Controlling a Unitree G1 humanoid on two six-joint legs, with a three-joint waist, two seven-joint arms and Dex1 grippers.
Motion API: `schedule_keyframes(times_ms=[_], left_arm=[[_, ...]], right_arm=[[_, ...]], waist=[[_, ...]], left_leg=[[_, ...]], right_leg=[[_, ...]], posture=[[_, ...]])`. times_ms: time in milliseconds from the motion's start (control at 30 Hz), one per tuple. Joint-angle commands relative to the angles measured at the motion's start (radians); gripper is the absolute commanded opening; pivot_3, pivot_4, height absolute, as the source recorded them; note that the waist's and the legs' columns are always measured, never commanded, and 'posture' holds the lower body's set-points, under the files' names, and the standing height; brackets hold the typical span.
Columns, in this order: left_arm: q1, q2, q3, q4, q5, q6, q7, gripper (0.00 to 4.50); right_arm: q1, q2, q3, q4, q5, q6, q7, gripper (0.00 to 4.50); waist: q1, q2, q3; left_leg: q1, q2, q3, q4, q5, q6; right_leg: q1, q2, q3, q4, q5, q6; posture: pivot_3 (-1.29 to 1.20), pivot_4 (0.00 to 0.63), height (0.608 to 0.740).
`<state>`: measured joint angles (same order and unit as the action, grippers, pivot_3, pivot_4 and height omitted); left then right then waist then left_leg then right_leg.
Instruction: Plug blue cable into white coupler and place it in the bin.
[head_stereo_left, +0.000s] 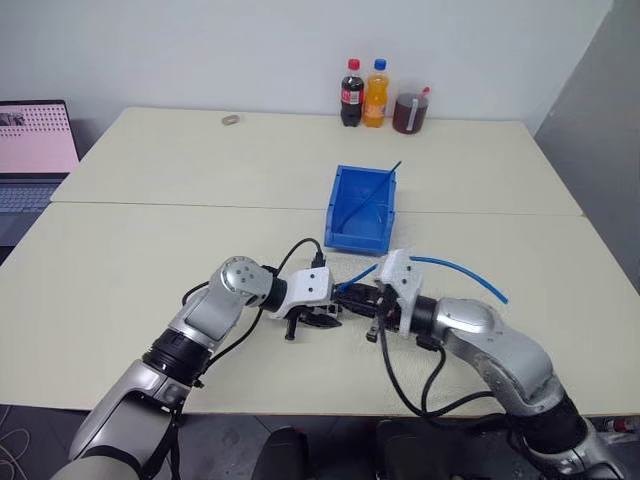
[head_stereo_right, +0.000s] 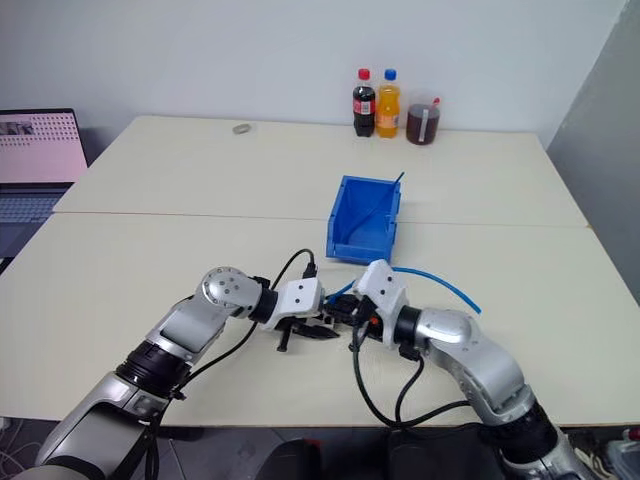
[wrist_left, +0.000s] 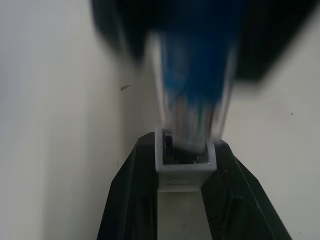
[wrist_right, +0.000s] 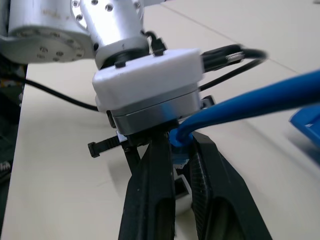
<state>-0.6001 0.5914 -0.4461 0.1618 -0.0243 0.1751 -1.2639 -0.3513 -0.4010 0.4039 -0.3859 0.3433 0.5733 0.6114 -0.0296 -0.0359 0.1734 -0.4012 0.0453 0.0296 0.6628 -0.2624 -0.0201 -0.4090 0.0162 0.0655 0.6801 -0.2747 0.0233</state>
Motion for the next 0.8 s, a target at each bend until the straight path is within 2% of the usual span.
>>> schedule_keyframes(times_ms=[33, 333, 600, 800], left_arm=[[0.008, 0.003, -0.021, -0.001, 0.019, 0.016, -0.03, 0.8], [0.01, 0.011, -0.022, -0.016, 0.021, 0.035, -0.047, 0.8], [0.015, 0.022, -0.022, -0.021, 0.03, 0.047, -0.053, 0.8], [0.015, 0.022, -0.022, -0.023, 0.027, 0.056, -0.053, 0.8]], right_arm=[[-0.027, 0.004, 0.035, 0.022, -0.051, -0.052, 0.042, 0.14], [-0.024, 0.006, 0.022, 0.06, -0.095, -0.083, 0.076, 0.14], [-0.016, 0.022, -0.052, 0.018, -0.048, -0.05, 0.073, 0.13], [0.008, -0.014, -0.021, 0.019, -0.079, -0.057, 0.103, 0.13]], waist=[[0.0, 0.0, 0.0], [0.0, 0.0, 0.0], [0.0, 0.0, 0.0], [0.0, 0.0, 0.0]], left_leg=[[0.0, 0.0, 0.0, 0.0, 0.0, 0.0], [0.0, 0.0, 0.0, 0.0, 0.0, 0.0], [0.0, 0.0, 0.0, 0.0, 0.0, 0.0], [0.001, 0.0, 0.0, 0.0, 0.0, 0.0]], right_leg=[[0.0, 0.0, 0.0, 0.0, 0.0, 0.0], [0.0, 0.0, 0.0, 0.0, 0.0, -0.001], [0.0, 0.0, 0.0, 0.0, 0.001, -0.001], [0.0, 0.0, 0.0, 0.001, 0.001, -0.001]], posture=[[0.0, 0.15, 0.74], [0.0, 0.15, 0.74], [0.0, 0.15, 0.74], [0.0, 0.15, 0.74]])
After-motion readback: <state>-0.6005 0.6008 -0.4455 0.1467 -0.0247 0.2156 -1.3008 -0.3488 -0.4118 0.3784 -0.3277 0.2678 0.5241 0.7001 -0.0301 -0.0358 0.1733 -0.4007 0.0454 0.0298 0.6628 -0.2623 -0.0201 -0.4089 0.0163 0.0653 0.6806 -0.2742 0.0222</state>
